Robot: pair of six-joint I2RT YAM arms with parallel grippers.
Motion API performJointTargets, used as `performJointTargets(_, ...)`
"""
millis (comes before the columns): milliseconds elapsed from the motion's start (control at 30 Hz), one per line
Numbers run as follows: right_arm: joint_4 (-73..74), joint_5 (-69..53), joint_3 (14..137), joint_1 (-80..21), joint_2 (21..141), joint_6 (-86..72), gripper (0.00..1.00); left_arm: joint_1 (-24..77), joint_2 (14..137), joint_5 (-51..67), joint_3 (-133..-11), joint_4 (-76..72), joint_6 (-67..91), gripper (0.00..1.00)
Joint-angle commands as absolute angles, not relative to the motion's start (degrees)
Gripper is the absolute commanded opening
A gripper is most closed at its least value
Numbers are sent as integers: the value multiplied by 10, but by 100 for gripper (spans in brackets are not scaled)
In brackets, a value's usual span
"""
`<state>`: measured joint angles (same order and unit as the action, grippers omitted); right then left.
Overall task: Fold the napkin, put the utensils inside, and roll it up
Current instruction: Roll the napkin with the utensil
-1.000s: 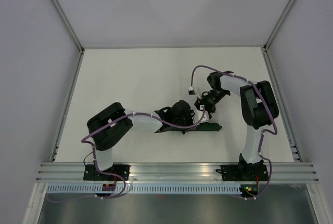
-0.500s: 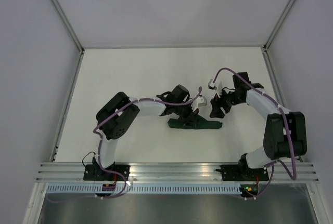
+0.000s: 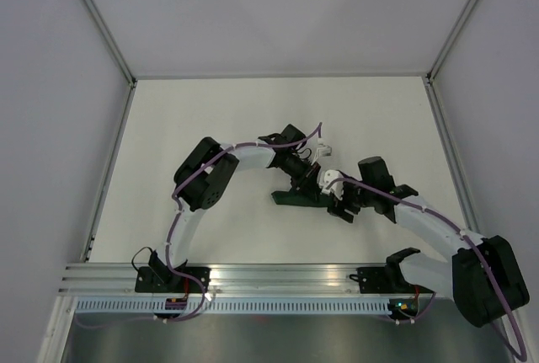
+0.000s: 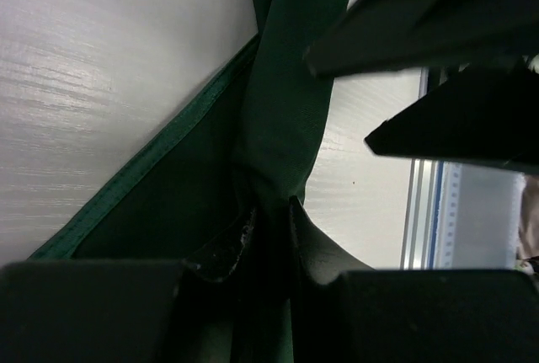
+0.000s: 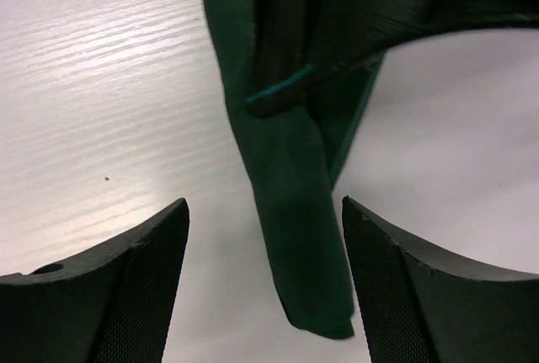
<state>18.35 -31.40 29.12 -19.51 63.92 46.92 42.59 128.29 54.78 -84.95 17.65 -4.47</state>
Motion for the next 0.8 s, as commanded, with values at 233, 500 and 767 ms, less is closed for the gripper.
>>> performJointTargets(233, 6, -146, 239, -322, 687, 470, 77, 422, 1333, 515, -873, 246, -27, 5)
performJointTargets(500, -4, -128, 241, -335, 722, 471, 55, 422, 1321, 525, -872, 250, -30, 19)
performJointTargets(767, 84, -155, 278, -335, 732, 475, 23, 414, 1238, 481, -842, 182, -9, 45)
